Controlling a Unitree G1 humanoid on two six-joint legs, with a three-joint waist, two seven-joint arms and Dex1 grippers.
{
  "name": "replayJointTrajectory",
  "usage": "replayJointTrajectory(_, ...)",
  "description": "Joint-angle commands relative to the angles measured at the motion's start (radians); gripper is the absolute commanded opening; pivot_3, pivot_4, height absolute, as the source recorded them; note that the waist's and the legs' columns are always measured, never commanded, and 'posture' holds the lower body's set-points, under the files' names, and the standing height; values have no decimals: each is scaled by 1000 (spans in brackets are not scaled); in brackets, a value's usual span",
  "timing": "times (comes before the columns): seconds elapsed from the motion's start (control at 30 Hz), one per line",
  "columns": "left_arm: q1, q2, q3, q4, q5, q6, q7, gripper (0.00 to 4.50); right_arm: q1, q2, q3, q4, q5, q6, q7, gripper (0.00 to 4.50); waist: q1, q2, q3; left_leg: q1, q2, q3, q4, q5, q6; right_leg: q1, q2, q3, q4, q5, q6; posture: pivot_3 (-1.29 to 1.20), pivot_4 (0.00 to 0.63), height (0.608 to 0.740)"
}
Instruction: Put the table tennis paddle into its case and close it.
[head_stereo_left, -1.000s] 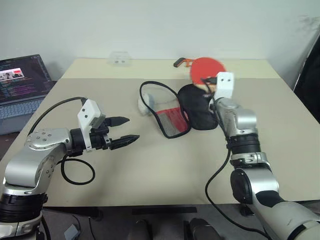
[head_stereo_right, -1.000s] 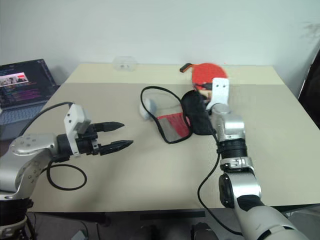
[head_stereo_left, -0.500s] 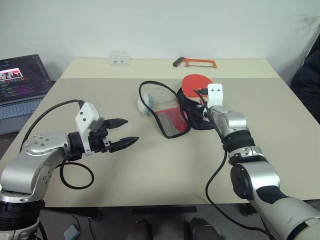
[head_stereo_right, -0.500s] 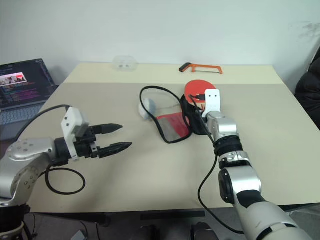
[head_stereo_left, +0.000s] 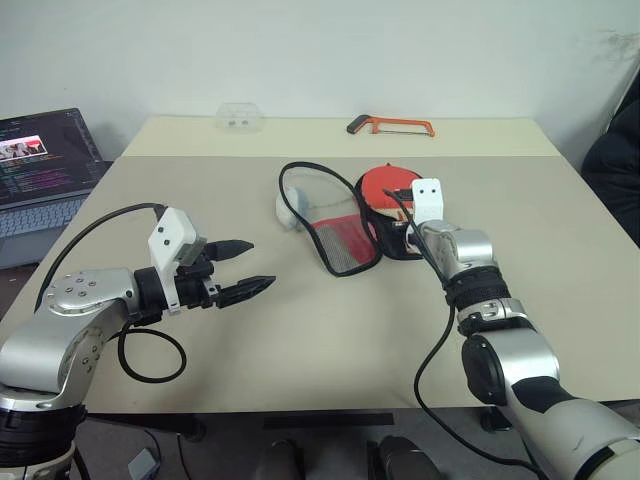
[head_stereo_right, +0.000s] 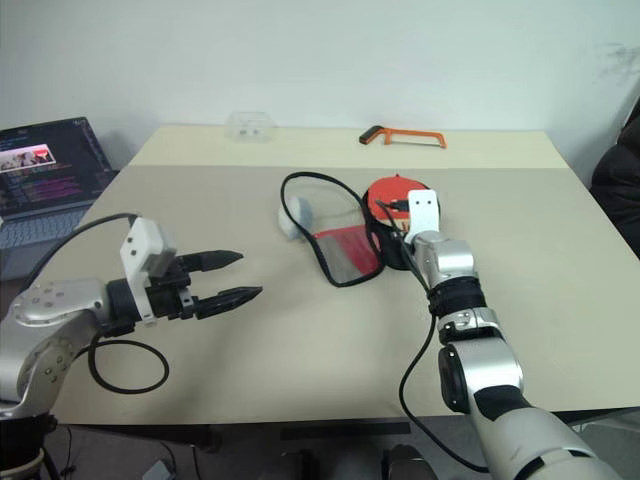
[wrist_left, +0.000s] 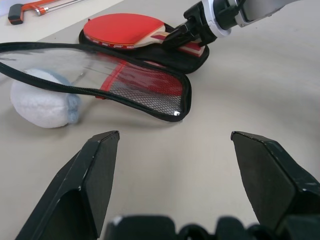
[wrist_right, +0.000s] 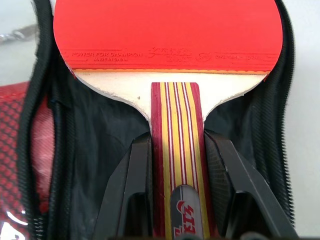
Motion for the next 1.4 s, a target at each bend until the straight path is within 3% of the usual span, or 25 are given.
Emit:
replayJointTrajectory(0.03,-20,13,17,-29,-12,-6,2,3916,-12,-3,-11,-49,7,2,-5,1081,0,0,0,0,0,0,0,0,0,0,0,0,0,0,0,0,150,740)
replayJointTrajectory(0.13,-24,13,14,-27,-12,-7,2,3916,-14,-3,-12,-38,14,7,3,1081,0,0,0,0,0,0,0,0,0,0,0,0,0,0,0,0,150,740)
replayJointTrajectory(0.47,-82,-1,-32,52,58,-47,33,3916,-13,-27,-16,-147,25,75,31,4415,1,0,0,0,0,-1,1,0,0,0,0,-1,1,0,0,0,150,740)
replayJointTrajectory(0.67,-147,8,-146,180,196,-140,23,3916,86,-179,12,-564,44,201,163,4466,14,0,0,-1,-1,-2,1,0,0,0,0,-2,1,0,0,0,150,740)
replayJointTrajectory(0.77,-203,-11,-200,274,256,-179,27,3916,207,-356,22,-759,88,139,358,4466,29,0,0,-2,-1,-3,1,0,0,0,0,-2,-1,0,0,0,150,740)
replayJointTrajectory(0.9,-310,-84,-286,426,352,-251,50,3916,420,-521,-121,-909,264,-32,683,4466,52,-1,0,-2,-1,-4,2,0,0,1,0,-3,-1,0,0,0,150,740)
replayJointTrajectory(1.0,-380,-143,-339,533,412,-305,51,3916,550,-595,-182,-980,391,-47,859,4466,52,-1,0,-2,-2,-4,5,0,0,2,0,-3,0,0,0,0,150,740)
replayJointTrajectory(1.13,-486,-238,-404,693,471,-356,39,2649,676,-642,-236,-1053,540,-39,1008,4500,50,0,0,-3,-2,-7,13,0,1,4,2,-3,3,0,1,0,150,740)
replayJointTrajectory(1.33,-606,-369,-449,894,559,-342,112,349,693,-618,-204,-1090,564,-63,962,4500,43,-1,0,-2,-3,-10,19,1,2,5,3,-3,9,2,4,0,150,740)
replayJointTrajectory(1.37,-618,-389,-446,915,565,-339,127,26,697,-616,-199,-1096,565,-65,956,4500,43,-1,0,-2,-3,-11,19,1,2,5,3,-3,10,2,4,0,150,740)
replayJointTrajectory(1.4,-626,-406,-443,930,570,-338,140,26,701,-615,-196,-1098,565,-69,952,4500,43,-1,0,-2,-3,-11,19,1,2,5,3,-3,11,2,4,0,150,740)
